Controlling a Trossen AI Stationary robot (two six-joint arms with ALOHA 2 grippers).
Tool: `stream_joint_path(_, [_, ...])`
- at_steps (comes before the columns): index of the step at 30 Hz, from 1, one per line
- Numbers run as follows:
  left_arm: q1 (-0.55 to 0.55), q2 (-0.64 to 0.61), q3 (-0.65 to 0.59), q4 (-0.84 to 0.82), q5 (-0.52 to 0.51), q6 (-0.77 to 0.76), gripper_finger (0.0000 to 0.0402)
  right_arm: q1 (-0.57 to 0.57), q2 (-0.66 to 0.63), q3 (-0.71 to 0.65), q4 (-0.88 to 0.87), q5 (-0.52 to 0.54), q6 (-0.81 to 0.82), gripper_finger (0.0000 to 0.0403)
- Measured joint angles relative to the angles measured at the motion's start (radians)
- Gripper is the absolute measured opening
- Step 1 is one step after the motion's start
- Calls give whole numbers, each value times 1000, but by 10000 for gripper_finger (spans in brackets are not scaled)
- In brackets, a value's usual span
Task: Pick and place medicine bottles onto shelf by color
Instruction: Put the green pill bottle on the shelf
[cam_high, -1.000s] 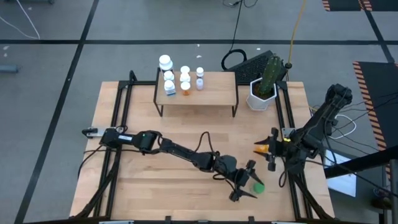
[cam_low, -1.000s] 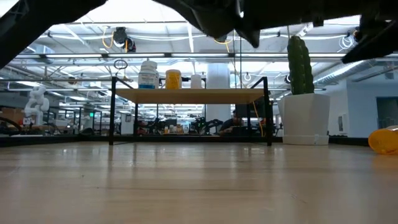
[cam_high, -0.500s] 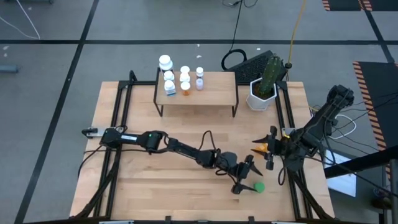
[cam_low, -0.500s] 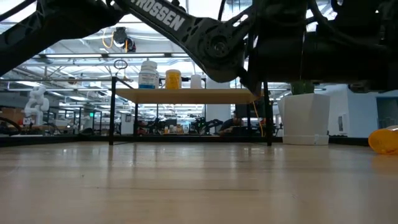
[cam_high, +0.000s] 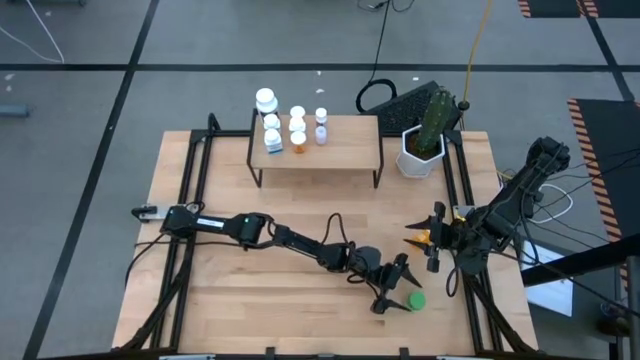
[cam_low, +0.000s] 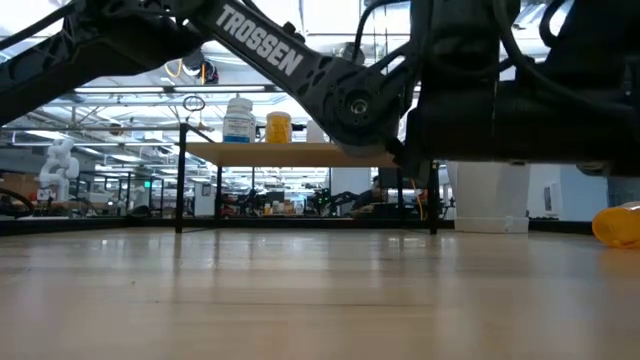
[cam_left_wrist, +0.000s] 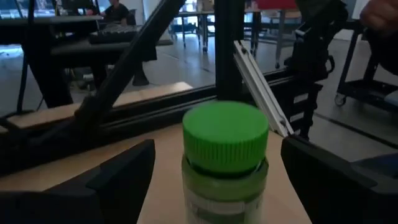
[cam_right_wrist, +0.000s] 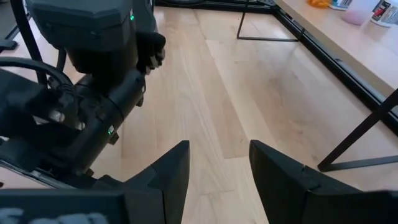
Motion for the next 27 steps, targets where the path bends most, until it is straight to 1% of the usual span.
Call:
stream_joint_path(6, [0,2,0,25,0,5,351,0,0,0,1,0,-4,160])
stream_joint_path(10, [0,2,0,19,-5,-30,351,0,0,0,16,0,-13,160])
stream_joint_path(15, [-4,2,0,23,-10,-36,351,0,0,0,35,5,-43,160])
stream_joint_path(22, [-11,0,11,15,-43,-64,351,0,-1,0,36,26,-46,160])
stream_joint_path(24, [-11,0,11,12,-44,-68,345,0,-2,0,36,26,-46,160])
stream_joint_path(27, [-12,0,11,15,-44,-74,320,0,-2,0,35,27,-46,160])
